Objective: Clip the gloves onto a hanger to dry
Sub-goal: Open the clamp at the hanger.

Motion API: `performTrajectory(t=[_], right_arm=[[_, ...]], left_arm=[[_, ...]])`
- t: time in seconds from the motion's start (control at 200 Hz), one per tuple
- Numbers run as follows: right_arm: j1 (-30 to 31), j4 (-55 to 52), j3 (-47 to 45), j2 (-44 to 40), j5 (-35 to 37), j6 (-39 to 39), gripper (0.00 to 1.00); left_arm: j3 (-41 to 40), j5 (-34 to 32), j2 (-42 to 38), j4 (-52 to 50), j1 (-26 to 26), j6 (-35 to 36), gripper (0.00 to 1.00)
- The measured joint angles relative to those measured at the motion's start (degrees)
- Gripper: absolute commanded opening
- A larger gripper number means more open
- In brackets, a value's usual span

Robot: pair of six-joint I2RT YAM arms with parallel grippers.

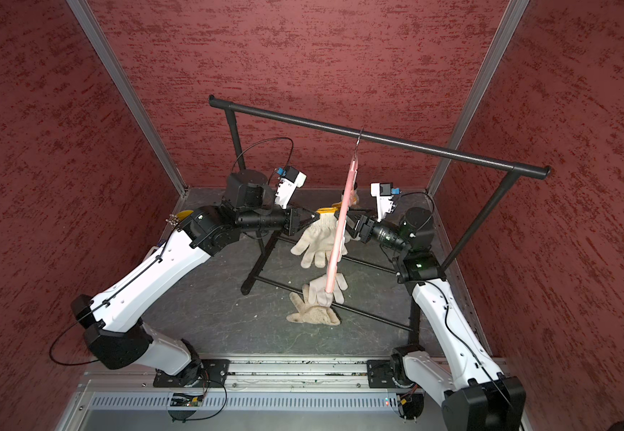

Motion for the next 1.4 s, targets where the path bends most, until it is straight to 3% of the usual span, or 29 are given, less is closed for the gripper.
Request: performTrajectory(t=[0.451,0.987,1.097,1.397], right_arm=[[0.0,2.9,0.9,2.5,-3.9,1.0,0.60],[0.0,2.5,1.7,2.7,-4.1,-0.6,0.47],[0.0,2.0,2.1,2.7,-4.1,-1.3,0.37],[0.0,0.4,3.4,2.7,-4.1,-2.1,0.32]], left_arm=[[-0.2,0.0,0.0,0.0,0.0,0.0,0.00],[-2.6,0.7,-0.8,0.2,0.1,0.0,0.00],[-4.9,2.1,-1.7,0.3,0.1,0.0,0.00],[-7.0,7.5,-2.0,-0.4,0.1,1.2,0.00]])
